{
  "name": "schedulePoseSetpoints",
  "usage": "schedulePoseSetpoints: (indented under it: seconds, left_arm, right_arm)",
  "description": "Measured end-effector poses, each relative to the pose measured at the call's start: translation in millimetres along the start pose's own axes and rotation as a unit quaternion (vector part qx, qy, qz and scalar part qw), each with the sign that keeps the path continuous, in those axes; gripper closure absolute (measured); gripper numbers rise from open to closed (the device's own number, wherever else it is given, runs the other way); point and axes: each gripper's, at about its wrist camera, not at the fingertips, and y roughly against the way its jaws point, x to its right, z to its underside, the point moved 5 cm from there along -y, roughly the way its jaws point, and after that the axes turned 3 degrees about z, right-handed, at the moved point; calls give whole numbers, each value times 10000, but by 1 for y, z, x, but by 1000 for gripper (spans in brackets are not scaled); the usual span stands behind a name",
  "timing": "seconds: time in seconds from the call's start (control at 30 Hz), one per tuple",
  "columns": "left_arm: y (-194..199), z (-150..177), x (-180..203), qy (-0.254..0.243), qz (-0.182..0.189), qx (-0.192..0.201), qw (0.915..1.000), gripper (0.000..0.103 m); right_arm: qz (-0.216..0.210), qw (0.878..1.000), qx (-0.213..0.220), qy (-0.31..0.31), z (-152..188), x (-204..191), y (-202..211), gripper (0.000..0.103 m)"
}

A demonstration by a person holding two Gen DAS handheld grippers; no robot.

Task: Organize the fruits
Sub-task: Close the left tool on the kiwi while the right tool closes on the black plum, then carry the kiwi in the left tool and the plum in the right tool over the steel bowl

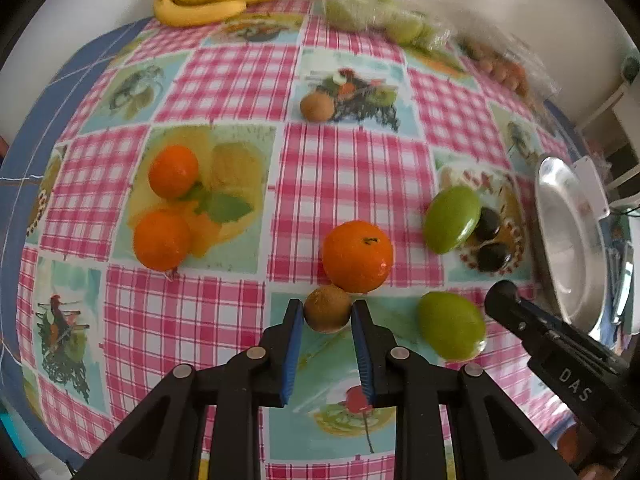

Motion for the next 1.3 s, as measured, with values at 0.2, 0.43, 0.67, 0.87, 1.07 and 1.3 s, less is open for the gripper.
schedulePoseSetpoints:
  seconds: [0.2,0.43,0.67,0.87,1.07,1.3]
  left_arm:
    - [24,-11,4,-7,147,395,9991,77]
    - [32,-18,8,31,282,546,9981,76]
    - [38,-32,20,-65,239,686,9973,76]
    - [36,-42,46,-362,226,651,9970,76]
    - [34,-50,85,-723,249,611,9952,76]
    - [29,-55,139,-1151,414,673,9902,76]
  right_arm:
    - [-100,9997,221,63,-4,-6,20,73]
    - [80,9996,265,72,-14,-9,35,73]
    - [242,9987,447,91,-32,-5,49,73]
    - [299,9981,517,-123,-40,15,55,73]
    - [514,9952,687,-479,-48,52,65,73]
    - [662,9893,764,-1051,-49,102,71,73]
